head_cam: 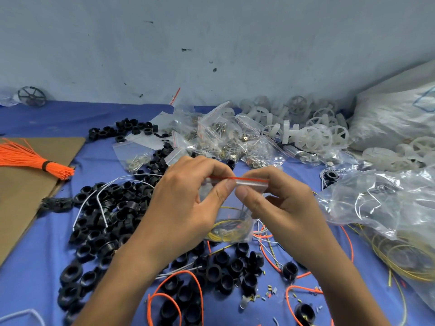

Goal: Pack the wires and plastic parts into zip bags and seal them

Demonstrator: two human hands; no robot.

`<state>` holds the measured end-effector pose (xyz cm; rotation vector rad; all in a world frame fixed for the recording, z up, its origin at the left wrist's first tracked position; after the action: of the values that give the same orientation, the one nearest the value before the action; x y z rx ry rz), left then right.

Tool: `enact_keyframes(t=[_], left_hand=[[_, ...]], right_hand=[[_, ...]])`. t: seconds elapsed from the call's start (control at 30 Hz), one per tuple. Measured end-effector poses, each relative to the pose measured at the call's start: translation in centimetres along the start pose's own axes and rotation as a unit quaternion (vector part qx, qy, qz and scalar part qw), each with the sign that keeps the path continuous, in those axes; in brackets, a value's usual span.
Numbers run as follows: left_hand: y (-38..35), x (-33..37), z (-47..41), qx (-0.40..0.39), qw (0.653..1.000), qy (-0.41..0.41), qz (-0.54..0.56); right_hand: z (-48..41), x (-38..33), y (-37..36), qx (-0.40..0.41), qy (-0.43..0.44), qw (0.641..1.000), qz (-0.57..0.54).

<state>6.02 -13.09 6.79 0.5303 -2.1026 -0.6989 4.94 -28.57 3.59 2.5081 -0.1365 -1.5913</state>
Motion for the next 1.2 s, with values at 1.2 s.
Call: enact_keyframes(t=[1.2], left_hand=[[2.6, 0.5, 0.1, 0.001, 0.996, -0.002, 0.089]], right_hand=[[15.7, 4.4, 18.7, 0.448, -0.157, 0.826, 0.305]])
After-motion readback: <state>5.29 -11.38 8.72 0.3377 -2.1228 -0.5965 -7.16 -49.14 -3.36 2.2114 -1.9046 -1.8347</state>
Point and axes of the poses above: each hand's wrist, its own z-axis away from the middle knuckle, its own y-axis out of the back of the hand, x = y × z, the point moved 8 cm from there along -z, towards the middle knuckle, and after that the axes turned 9 degrees about -z, right-handed, at the moved point
